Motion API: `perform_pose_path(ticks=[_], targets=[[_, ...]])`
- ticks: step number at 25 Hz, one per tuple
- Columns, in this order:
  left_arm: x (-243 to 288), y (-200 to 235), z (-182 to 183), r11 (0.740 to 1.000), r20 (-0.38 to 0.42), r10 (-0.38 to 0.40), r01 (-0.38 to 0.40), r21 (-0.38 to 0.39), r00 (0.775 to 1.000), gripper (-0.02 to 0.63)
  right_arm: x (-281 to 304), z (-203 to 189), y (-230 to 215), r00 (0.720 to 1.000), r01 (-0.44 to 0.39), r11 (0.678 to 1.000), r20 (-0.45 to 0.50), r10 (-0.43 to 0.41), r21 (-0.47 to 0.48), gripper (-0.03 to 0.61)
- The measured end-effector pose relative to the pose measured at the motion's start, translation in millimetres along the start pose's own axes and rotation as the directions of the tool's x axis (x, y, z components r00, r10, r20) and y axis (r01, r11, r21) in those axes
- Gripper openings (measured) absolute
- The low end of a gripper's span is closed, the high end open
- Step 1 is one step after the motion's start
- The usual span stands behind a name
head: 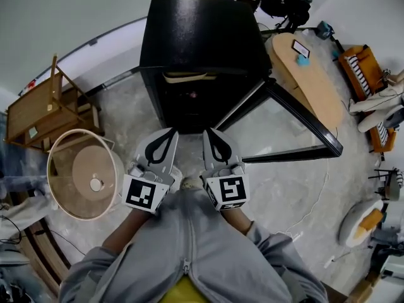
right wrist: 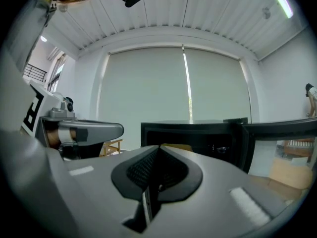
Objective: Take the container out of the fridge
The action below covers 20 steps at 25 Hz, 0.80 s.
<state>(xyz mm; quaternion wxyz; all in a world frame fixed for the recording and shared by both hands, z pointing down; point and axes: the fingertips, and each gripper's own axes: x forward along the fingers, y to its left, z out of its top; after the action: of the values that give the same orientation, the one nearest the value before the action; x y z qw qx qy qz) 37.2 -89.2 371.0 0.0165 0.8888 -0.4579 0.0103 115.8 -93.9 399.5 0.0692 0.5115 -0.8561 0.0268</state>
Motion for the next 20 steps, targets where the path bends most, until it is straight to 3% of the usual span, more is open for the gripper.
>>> perform_pose_path(ticks=[20], targets=[[83, 72, -51, 1.000, -0.079, 0.008, -0.010, -0.028, 0.997, 0.006, 102, -25, -46, 0.993, 0.045, 0.999, -0.108, -0.047, -0.026, 0.031]])
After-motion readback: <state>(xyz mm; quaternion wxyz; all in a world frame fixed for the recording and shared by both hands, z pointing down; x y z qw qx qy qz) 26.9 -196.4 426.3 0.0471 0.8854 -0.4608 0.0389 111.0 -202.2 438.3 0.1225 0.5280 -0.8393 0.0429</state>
